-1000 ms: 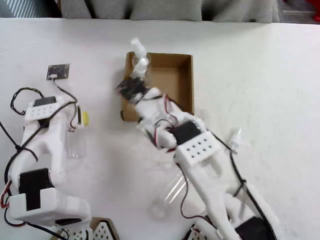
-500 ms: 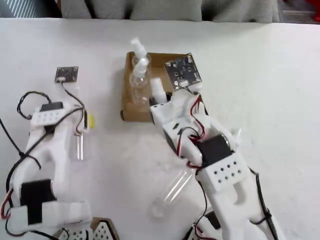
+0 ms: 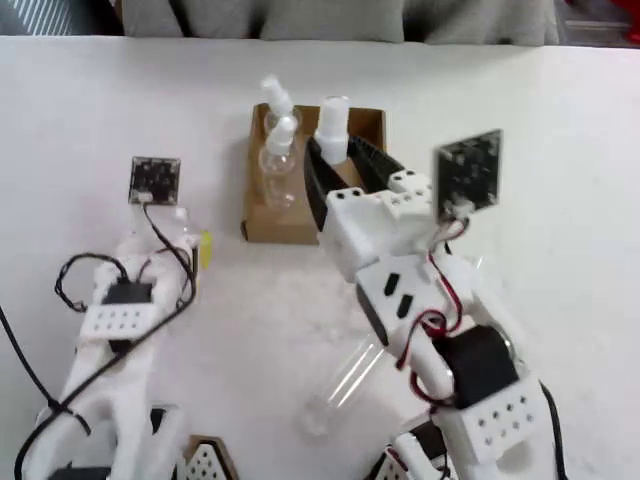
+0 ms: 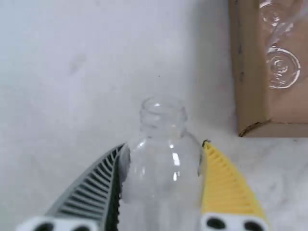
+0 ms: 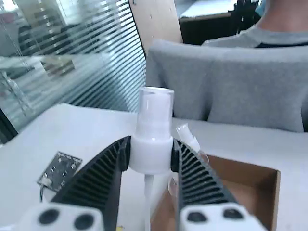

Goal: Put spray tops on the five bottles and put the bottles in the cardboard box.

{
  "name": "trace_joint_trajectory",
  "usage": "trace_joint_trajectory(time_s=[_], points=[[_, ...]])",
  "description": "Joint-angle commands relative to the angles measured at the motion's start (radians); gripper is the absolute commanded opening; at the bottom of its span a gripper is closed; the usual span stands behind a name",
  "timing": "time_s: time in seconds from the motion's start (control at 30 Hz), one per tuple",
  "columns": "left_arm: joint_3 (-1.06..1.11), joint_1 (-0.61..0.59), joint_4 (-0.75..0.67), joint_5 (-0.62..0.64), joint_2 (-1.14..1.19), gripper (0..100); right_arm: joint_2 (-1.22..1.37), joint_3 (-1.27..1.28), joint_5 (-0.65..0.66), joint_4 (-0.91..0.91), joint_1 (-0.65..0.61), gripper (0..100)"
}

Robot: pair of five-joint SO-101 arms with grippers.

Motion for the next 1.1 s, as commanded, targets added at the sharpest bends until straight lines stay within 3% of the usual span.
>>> trace_joint_trajectory(time_s=[0.0, 0.27, 0.5, 0.67, 0.77, 0.93, 1.07], points=[[0.086, 0.059, -0.08, -0.009, -0.173, 2, -0.071, -0.1, -0.021, -0.031, 0.001, 1.5], [0.298, 0.104, -0.104, -0.009, -0.555, 2, -0.077, -0.17, -0.015, -0.036, -0.101, 1.5], [0.502, 0.173, -0.092, -0.005, -0.967, 2, 0.039, -0.198, -0.012, -0.196, -0.171, 1.5], [0.497, 0.186, 0.129, -0.002, -1.211, 2, 0.214, -0.318, -0.012, -0.203, -0.208, 1.5], [0.491, 0.188, 0.153, 0.021, -1.251, 2, 0.282, -0.377, -0.012, -0.203, -0.24, 1.5], [0.46, 0.197, 0.129, 0.245, -1.236, 2, 0.32, -0.404, 0.074, -0.203, -0.302, 1.5], [0.411, 0.321, 0.221, 0.244, -1.236, 2, 0.317, -0.397, 0.195, -0.196, -0.309, 1.5]])
